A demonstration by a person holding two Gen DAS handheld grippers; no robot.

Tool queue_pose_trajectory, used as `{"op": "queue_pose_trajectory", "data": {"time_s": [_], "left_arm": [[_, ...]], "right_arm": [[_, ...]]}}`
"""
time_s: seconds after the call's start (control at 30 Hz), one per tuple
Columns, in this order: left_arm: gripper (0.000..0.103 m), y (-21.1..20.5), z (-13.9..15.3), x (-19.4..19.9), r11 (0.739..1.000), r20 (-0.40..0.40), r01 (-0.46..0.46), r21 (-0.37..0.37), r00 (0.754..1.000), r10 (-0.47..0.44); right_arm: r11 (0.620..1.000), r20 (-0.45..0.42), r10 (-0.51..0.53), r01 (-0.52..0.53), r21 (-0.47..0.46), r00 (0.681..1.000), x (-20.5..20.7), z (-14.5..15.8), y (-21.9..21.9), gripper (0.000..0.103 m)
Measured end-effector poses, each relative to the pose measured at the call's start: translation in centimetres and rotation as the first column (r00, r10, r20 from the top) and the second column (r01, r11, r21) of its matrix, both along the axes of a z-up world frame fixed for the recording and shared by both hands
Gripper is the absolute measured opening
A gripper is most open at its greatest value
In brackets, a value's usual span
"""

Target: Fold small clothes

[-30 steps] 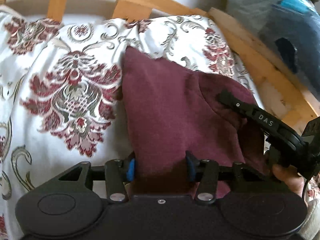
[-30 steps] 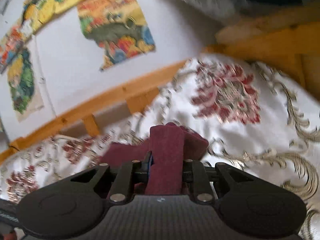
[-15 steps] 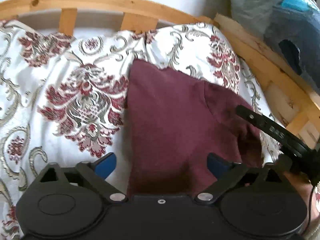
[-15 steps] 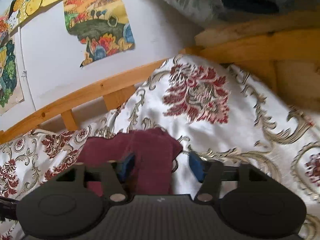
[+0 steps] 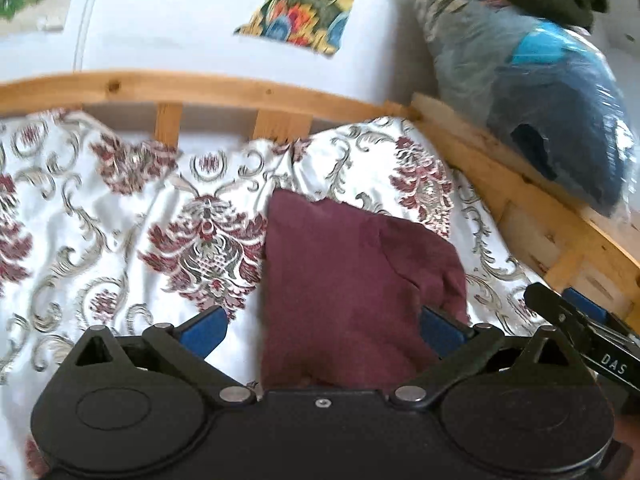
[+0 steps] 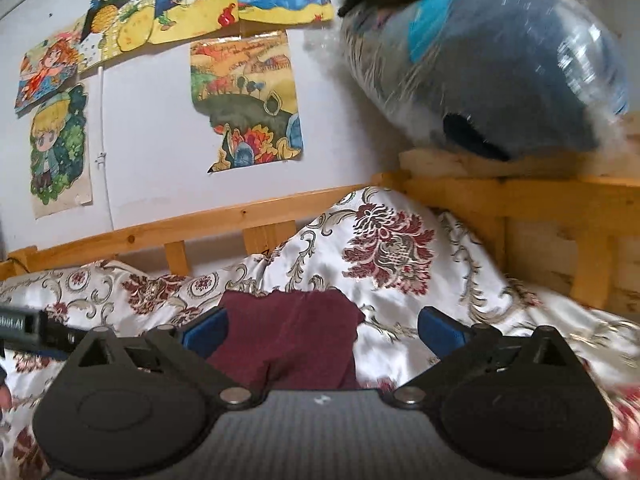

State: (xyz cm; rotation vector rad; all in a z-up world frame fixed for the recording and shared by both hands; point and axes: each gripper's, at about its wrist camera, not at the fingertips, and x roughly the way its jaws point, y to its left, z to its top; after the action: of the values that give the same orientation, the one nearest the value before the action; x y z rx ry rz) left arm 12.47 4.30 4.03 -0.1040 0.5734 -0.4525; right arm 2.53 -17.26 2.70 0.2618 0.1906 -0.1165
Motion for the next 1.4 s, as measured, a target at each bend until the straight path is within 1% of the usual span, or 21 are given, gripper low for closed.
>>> {"op": "queue_pose_trajectory", "data": {"time_s": [0.17,0.43,0.6,0.73,0.9,1.07,1.4], "left_arm": [[0.102,1.4,0.5,-3.6,0.999,0.070,0.026,0.046,0.997,-0.029],[0.102,3.9,0.2,-6.2,0.999,0.086,-0.006,0.039,0.996,0.003],[0.102,5.5,-0.2,-7.2,0.997,0.110,-0.030,0.067,0.994,0.022],[0.102,6.6,-1.1,-7.6,0.995,0.099,-0.040,0.089,0.995,0.031],[0.102,7.4,-2.2,-7.6,0.993,0.085,-0.047,0.108,0.996,0.038],[0.102,7.7,-3.0,-7.1,0.992,0.069,-0.054,0.111,0.997,0.047],[0.102,7.4,-3.5,-6.9,0.991,0.059,-0.050,0.122,0.997,0.043]], "right_arm": [[0.999,0.016,-0.036,0.036,-0.009,0.999,-4.0,0.8,1.6,0.103],[0.995,0.014,-0.100,0.100,0.009,0.995,-7.8,1.5,4.4,0.103],[0.992,0.005,-0.126,0.126,-0.023,0.992,-8.9,1.5,6.3,0.103],[0.991,-0.008,-0.124,0.123,-0.042,0.992,-9.3,1.5,7.2,0.103],[0.992,-0.059,-0.108,0.103,-0.071,0.992,-8.7,1.0,8.3,0.103],[0.994,-0.105,-0.091,0.085,-0.063,0.990,-7.7,0.3,8.5,0.103],[0.994,-0.125,-0.088,0.080,-0.068,0.988,-7.4,0.0,8.6,0.103]]}}
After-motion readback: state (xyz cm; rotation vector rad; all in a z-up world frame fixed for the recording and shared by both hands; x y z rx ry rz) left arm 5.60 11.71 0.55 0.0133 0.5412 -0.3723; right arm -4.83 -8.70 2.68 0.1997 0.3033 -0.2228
